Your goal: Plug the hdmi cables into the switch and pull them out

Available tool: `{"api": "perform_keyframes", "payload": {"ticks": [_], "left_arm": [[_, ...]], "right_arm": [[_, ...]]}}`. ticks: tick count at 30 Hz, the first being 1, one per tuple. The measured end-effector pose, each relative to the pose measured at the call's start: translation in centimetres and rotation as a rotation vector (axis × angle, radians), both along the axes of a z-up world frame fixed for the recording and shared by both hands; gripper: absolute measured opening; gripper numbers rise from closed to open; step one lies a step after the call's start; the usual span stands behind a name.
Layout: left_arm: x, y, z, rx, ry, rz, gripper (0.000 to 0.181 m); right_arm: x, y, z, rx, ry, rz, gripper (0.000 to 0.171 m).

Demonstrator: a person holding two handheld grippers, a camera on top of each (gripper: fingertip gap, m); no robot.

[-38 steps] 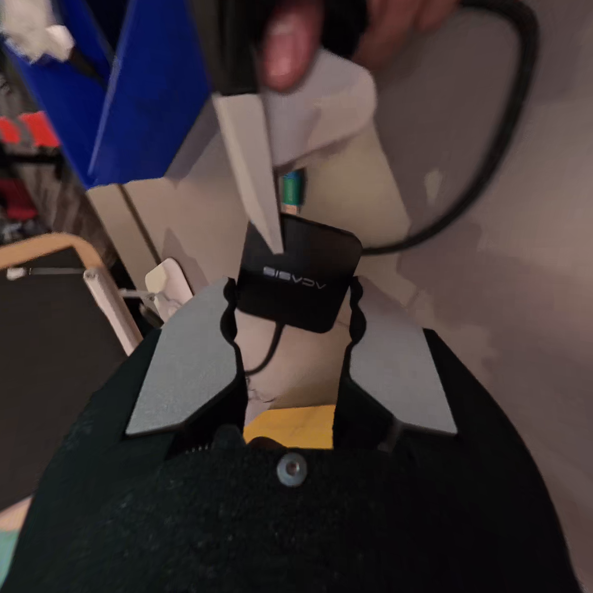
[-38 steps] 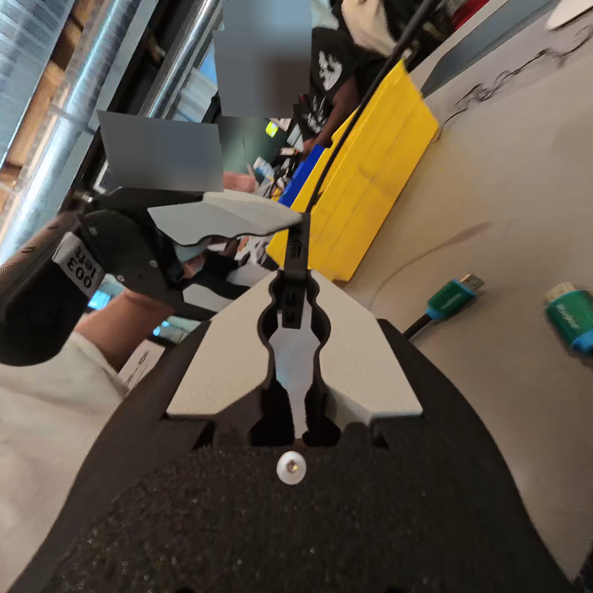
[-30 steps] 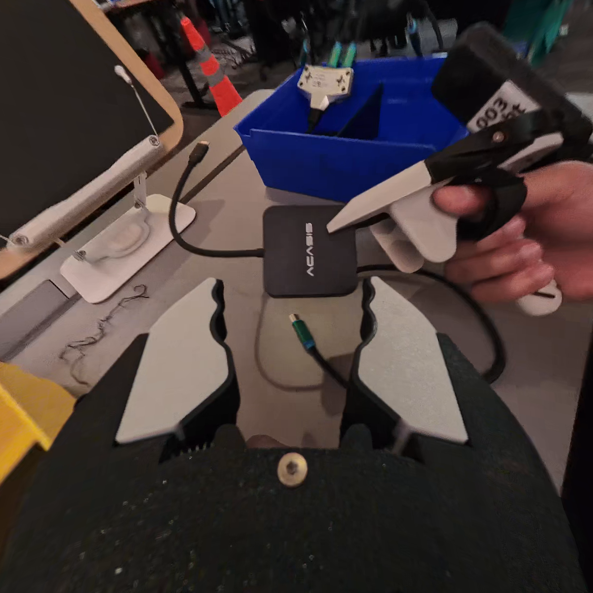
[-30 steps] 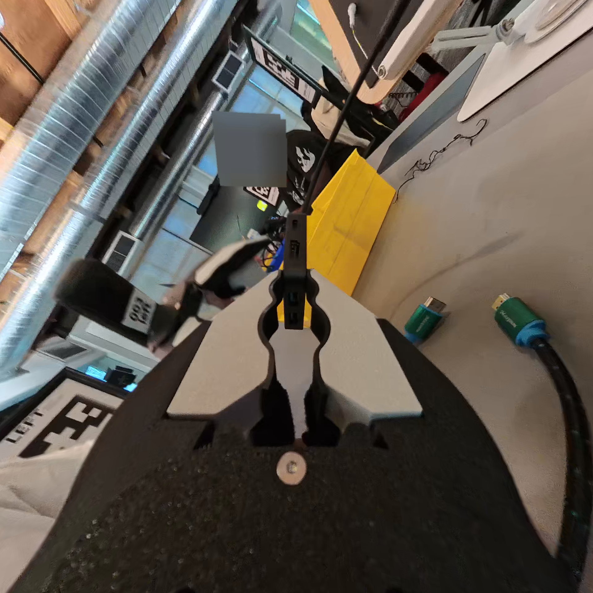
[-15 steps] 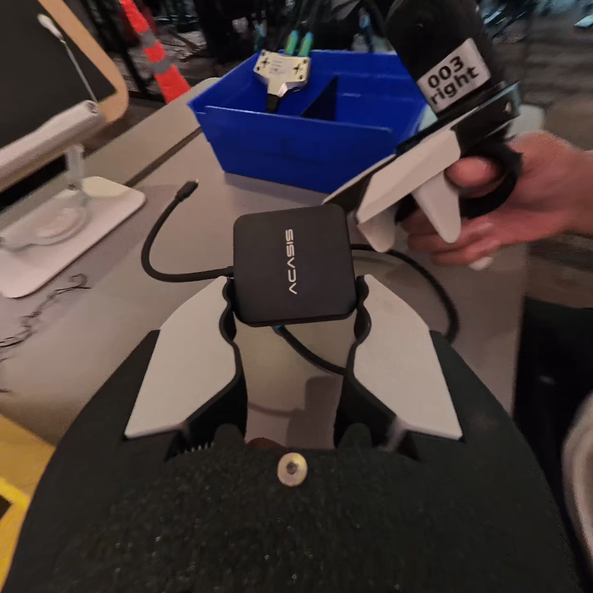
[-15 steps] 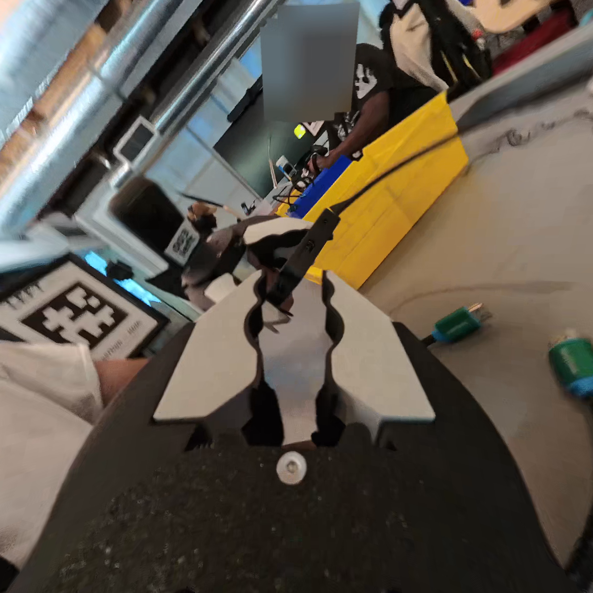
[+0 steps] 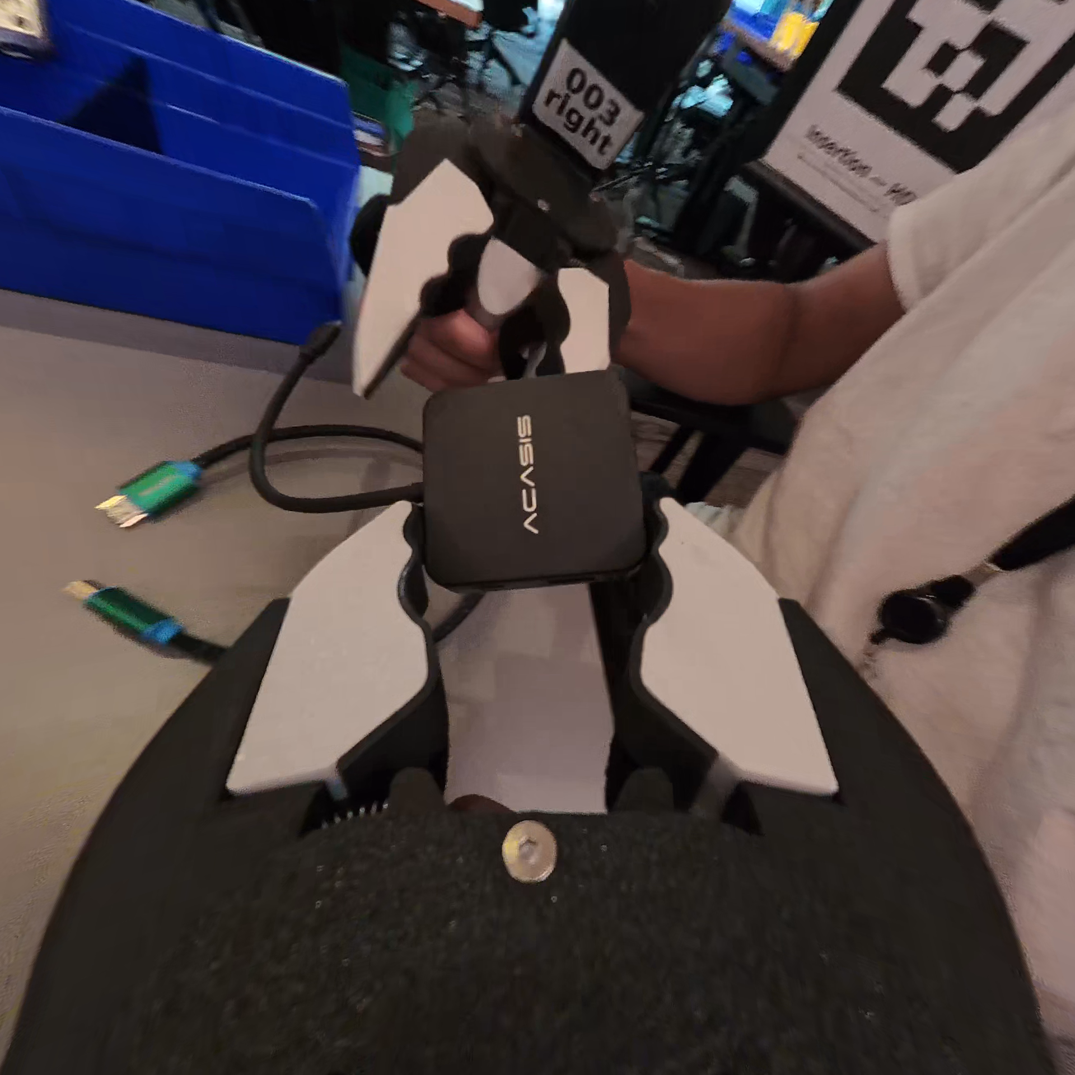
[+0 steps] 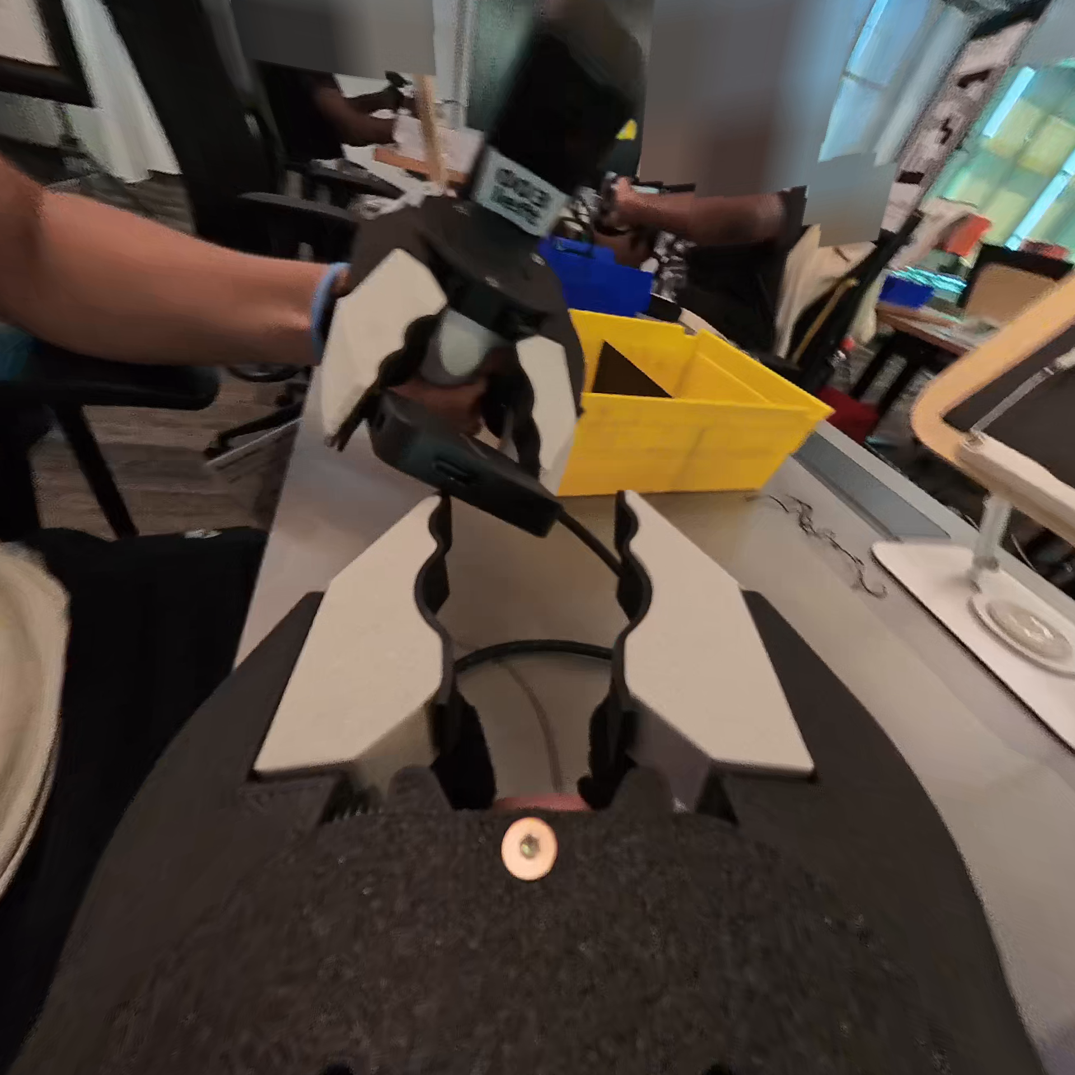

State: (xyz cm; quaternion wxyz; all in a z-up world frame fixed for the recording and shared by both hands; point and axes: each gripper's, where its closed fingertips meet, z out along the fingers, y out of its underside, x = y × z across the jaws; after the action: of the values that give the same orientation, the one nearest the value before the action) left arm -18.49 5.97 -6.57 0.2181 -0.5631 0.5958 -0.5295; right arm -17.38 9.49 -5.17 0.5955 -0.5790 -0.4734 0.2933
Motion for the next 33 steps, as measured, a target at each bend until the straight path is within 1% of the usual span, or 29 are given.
{"api": "perform_keyframes", "payload": {"ticks": [3, 6, 8, 9, 10, 11, 13, 15, 18, 22, 25, 29, 31, 33], "left_arm": [[0.0, -0.8, 0.7, -0.097, -0.037, -0.055, 0.072], [0.2, -0.4, 0.6, -0.125, -0.047, -0.034, 0.072], [0.5, 0.6, 0.8, -0.107, -0.08, 0.035, 0.07], [0.6, 1.5, 0.8, -0.048, -0.094, 0.097, 0.063], [0.7, 2.3, 0.4, 0.05, -0.086, 0.156, 0.064], [0.7, 3.0, -0.1, 0.159, -0.064, 0.202, 0.064], [0.9, 3.9, -0.6, 0.366, -0.035, 0.273, 0.063], [1.3, 4.4, -0.6, 0.557, -0.037, 0.337, 0.057], [1.6, 4.4, -0.8, 0.76, -0.035, 0.353, 0.048], [1.5, 3.6, -2.2, 0.909, 0.009, 0.279, 0.022], [1.6, 3.6, -2.9, 0.983, 0.047, 0.258, 0.02], [1.5, 3.9, -4.3, 1.102, 0.122, 0.224, 0.014], [1.5, 4.3, -4.5, 1.095, 0.146, 0.241, 0.014], [1.6, 4.6, -4.1, 1.081, 0.12, 0.257, 0.014]], "right_arm": [[-0.7, -1.7, 0.6, 0.062, 0.004, 0.062, 0.035], [-0.5, -1.4, 0.4, 0.112, -0.054, 0.041, 0.029], [0.0, -0.8, 0.2, 0.139, -0.098, 0.011, 0.027], [0.3, -0.5, -0.2, 0.147, -0.127, -0.013, 0.022], [0.6, 0.0, -0.6, 0.142, -0.16, -0.049, 0.015], [0.9, 0.6, -0.9, 0.139, -0.183, -0.085, 0.013], [1.3, 1.2, -1.7, 0.124, -0.231, -0.119, 0.012], [1.3, 1.4, -2.5, 0.148, -0.282, -0.131, 0.013], [1.0, 1.4, -3.8, 0.207, -0.391, -0.131, 0.013], [0.6, 1.3, -4.9, 0.286, -0.525, -0.136, 0.013], [0.6, 1.3, -5.4, 0.314, -0.585, -0.132, 0.013], [0.0, 1.0, -5.8, 0.322, -0.616, -0.117, 0.013], [0.1, 1.4, -6.0, 0.309, -0.625, -0.149, 0.014], [0.3, 1.7, -5.7, 0.253, -0.564, -0.19, 0.016]]}}
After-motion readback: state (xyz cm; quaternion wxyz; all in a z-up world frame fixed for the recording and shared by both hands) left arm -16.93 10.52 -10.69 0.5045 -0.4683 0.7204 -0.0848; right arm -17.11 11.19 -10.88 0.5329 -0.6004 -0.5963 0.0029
